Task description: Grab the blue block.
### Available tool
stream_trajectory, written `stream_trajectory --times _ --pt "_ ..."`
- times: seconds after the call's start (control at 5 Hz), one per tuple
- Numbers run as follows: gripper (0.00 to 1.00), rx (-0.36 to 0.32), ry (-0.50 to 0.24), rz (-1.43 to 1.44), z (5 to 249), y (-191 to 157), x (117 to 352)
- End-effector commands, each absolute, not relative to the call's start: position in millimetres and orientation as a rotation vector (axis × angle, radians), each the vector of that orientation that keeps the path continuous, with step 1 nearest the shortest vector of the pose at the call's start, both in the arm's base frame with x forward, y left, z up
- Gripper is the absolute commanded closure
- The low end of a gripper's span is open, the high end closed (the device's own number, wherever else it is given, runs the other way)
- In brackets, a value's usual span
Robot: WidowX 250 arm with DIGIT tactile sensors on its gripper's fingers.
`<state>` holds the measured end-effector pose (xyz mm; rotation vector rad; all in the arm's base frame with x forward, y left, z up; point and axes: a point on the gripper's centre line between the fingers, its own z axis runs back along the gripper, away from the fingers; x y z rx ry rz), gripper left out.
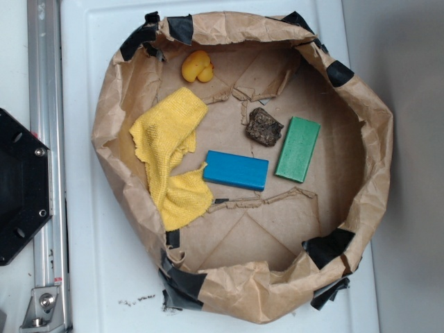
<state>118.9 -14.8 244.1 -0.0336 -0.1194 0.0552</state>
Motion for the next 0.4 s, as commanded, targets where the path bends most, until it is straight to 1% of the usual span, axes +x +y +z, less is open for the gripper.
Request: stream_trajectory --times 0.0,0.2 --pt "0.0 -0.034 -0.119 0.055 244 -15 119" --pt "0.0 -0.071 -0.144 0.007 208 -3 169"
